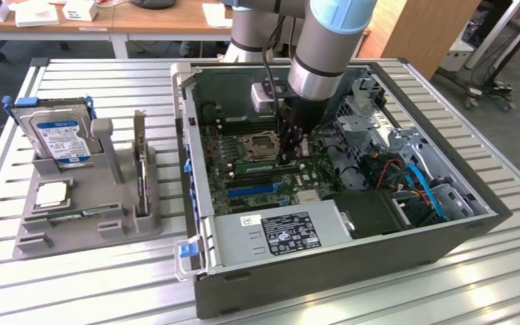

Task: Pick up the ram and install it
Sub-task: 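Insert the ram into the slot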

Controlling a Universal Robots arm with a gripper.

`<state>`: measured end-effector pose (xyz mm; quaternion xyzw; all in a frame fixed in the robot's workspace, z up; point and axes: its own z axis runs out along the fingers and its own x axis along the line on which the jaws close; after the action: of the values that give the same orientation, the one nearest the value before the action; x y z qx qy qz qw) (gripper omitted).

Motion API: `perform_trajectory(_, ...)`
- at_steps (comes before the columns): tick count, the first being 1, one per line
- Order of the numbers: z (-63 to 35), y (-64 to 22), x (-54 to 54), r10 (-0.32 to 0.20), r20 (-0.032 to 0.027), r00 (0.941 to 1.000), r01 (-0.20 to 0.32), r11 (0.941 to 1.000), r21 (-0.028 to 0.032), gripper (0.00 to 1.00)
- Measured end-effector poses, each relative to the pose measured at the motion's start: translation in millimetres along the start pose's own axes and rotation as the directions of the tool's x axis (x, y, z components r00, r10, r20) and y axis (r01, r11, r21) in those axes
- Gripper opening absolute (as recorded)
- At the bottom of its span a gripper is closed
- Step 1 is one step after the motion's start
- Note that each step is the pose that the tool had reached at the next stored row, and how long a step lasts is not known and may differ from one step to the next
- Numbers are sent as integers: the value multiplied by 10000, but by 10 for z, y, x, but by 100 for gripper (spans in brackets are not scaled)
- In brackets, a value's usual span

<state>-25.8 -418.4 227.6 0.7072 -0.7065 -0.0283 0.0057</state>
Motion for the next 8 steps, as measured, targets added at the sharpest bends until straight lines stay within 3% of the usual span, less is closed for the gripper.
perform_trajectory(8, 24, -1, 0, 0, -3, 10000, 0, 10000, -1, 11)
